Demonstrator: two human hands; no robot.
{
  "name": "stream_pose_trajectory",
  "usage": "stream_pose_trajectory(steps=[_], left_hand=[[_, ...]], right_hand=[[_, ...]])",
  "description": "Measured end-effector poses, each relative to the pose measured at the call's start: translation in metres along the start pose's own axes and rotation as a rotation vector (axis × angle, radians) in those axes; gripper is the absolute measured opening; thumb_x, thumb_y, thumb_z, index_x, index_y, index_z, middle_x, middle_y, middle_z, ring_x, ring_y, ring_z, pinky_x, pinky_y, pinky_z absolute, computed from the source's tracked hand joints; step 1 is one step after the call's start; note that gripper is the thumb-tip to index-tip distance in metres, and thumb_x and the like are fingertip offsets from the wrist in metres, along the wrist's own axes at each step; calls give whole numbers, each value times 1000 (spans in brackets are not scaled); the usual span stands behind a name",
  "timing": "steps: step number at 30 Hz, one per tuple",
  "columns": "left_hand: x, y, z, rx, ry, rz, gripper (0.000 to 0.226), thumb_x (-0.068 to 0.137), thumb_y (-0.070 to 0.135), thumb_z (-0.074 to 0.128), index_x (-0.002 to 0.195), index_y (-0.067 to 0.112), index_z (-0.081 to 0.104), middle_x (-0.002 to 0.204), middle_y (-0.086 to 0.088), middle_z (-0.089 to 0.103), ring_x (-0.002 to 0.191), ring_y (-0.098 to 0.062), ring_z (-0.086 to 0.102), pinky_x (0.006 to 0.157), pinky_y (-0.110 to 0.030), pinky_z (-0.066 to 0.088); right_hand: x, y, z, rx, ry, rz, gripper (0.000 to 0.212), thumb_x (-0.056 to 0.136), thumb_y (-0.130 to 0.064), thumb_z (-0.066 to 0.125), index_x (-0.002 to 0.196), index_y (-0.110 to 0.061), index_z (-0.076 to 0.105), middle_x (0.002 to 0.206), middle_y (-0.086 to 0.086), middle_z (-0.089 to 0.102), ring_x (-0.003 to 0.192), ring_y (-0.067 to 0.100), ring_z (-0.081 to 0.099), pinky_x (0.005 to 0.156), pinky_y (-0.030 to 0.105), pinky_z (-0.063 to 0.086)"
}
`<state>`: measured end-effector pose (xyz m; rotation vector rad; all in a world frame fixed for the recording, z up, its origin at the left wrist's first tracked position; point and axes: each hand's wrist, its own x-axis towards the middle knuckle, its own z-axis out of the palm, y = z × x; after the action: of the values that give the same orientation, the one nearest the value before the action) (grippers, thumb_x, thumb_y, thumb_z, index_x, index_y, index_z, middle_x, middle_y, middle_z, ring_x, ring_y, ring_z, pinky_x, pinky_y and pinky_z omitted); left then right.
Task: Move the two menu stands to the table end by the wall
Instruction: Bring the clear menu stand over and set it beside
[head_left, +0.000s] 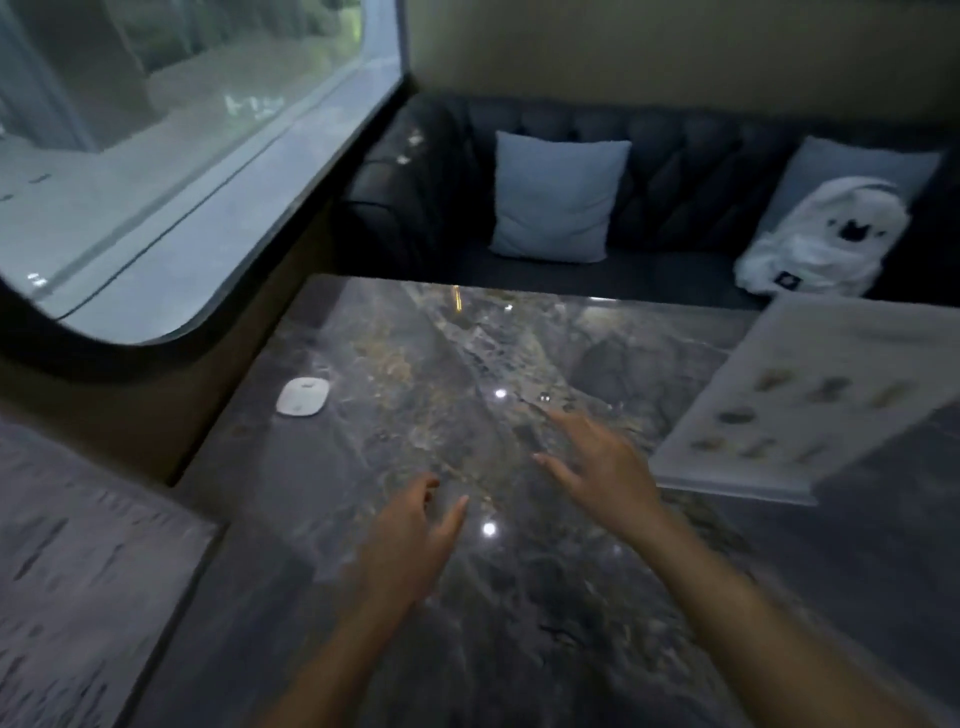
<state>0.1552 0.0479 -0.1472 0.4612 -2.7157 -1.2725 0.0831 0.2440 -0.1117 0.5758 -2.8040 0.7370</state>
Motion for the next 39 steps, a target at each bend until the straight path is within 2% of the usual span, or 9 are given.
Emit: stream_pose_trajectory(steps=[12, 19, 22, 28, 30, 32, 33, 37, 39], left_hand=[[10, 102, 112, -14, -265, 263, 38, 80, 37, 63, 111, 15, 56, 111, -11, 65, 98, -24, 60, 87, -36, 49], [26, 147, 146, 15, -268, 314, 46, 82, 40, 59, 120, 15, 49, 118, -11, 61, 102, -25, 58, 88, -45, 50], [30, 164, 154, 1, -240, 350, 52, 84, 42, 55, 128, 20, 38, 126, -9, 55, 108, -24, 55, 88, -44, 50], [41, 192, 162, -72, -264, 386, 46, 89, 36, 51, 128, 29, 28, 123, -7, 55, 106, -25, 58, 82, -46, 52], [43, 195, 165, -63, -262, 399, 33, 92, 32, 46, 122, 28, 33, 110, -4, 61, 96, -25, 61, 70, -38, 51], [44, 196, 167, -61, -247, 420, 20, 94, 28, 41, 114, 28, 37, 93, -2, 63, 82, -25, 62, 57, -30, 42], [44, 196, 166, -68, -237, 427, 15, 95, 26, 40, 110, 27, 39, 89, -2, 63, 78, -25, 62, 54, -29, 39], [44, 196, 162, -100, -221, 424, 11, 96, 24, 37, 105, 25, 44, 97, -9, 68, 79, -25, 63, 64, -42, 53], [42, 195, 160, -130, -226, 409, 13, 96, 22, 36, 104, 27, 45, 98, -9, 68, 81, -25, 64, 68, -43, 54]], right_hand=[[-88, 131, -76, -87, 191, 433, 41, 84, -30, 60, 120, -11, 53, 120, 14, 60, 108, 31, 56, 84, 40, 47], [-100, 204, -110, 116, 397, 755, 35, 83, -24, 61, 110, -1, 56, 108, 25, 63, 94, 35, 59, 80, 41, 47], [-90, 225, -120, 282, 483, 824, 44, 82, -24, 63, 118, -2, 48, 114, 26, 58, 93, 29, 55, 80, 35, 42], [-67, 243, -129, 603, 474, 845, 78, 81, -34, 64, 141, -21, 15, 146, 18, 31, 129, 32, 36, 102, 48, 36], [-63, 243, -128, 650, 452, 802, 76, 80, -35, 64, 139, -25, 17, 142, 15, 37, 123, 28, 44, 93, 32, 41], [-59, 241, -127, 713, 441, 717, 58, 82, -30, 62, 130, -25, 29, 123, 9, 50, 98, 11, 56, 69, 8, 46], [-56, 240, -125, 732, 433, 687, 49, 83, -28, 61, 124, -26, 33, 115, 5, 51, 90, 5, 55, 58, 5, 45], [-50, 239, -118, 718, 482, 684, 44, 86, -26, 56, 124, -16, 35, 112, 6, 52, 93, 20, 55, 69, 25, 45], [-48, 236, -114, 696, 513, 690, 42, 87, -26, 55, 123, -14, 36, 109, 8, 53, 87, 17, 56, 67, 24, 45]])
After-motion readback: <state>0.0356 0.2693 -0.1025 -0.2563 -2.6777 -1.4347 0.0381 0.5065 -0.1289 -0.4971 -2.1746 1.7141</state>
